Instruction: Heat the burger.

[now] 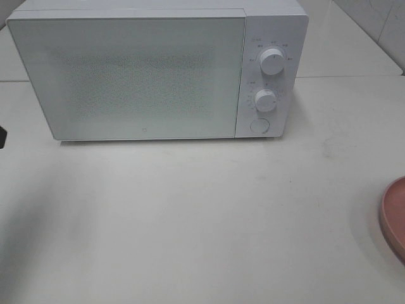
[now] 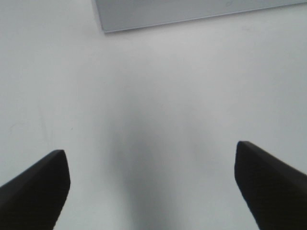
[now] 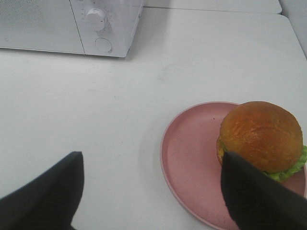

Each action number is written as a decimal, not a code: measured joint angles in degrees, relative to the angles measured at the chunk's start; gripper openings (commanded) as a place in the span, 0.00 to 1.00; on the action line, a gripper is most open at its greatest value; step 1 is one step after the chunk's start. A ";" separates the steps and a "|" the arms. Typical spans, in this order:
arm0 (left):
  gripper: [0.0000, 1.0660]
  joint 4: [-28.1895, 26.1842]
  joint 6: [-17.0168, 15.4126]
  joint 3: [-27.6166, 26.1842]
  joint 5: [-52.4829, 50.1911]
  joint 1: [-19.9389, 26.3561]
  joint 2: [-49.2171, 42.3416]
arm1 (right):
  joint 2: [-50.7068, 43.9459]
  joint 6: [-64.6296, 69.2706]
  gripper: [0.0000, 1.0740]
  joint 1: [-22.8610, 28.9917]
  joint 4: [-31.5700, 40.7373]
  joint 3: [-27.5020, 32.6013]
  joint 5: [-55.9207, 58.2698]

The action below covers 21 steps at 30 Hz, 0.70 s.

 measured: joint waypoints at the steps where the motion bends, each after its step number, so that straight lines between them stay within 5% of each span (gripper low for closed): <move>1: 0.82 1.95 -1.89 0.00 1.60 0.00 -1.38 | 0.00 0.00 0.70 0.00 0.00 0.00 0.00; 4: 0.82 7.28 -6.59 0.00 6.88 0.00 -7.33 | 0.00 0.00 0.70 0.00 0.00 0.00 0.00; 16: 0.82 8.82 -7.79 0.86 16.90 0.00 -28.99 | 0.00 0.00 0.70 0.00 0.00 0.00 0.00; 21: 0.82 8.82 -7.96 6.47 17.48 0.00 -40.28 | 0.00 0.00 0.70 0.00 0.00 0.00 0.00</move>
